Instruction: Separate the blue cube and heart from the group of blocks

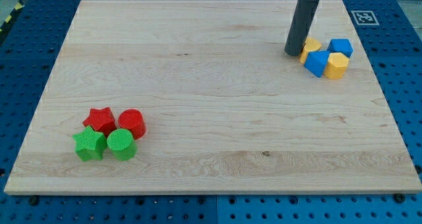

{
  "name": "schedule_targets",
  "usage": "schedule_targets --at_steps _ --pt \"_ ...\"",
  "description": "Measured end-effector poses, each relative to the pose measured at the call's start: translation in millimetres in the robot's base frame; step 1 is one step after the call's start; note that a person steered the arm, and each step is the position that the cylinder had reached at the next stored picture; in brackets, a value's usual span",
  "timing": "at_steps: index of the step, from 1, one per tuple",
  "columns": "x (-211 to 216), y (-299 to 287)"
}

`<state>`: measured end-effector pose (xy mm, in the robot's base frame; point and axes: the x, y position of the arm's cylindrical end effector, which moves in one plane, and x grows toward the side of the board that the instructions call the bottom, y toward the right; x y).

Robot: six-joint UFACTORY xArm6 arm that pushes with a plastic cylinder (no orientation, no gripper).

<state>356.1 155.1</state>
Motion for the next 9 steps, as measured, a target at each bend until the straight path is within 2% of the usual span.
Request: schedule_targets --at_steps 1,2,3,5,6,7,9 --pt "-3.8 -14.4" --pt "-52.4 -56.8" --pt "-91.7 -30.7" --pt "-90.1 118.4" --pt "-61.2 170.4" --pt "-44.5 182.0" --pt "-41.5 182.3"
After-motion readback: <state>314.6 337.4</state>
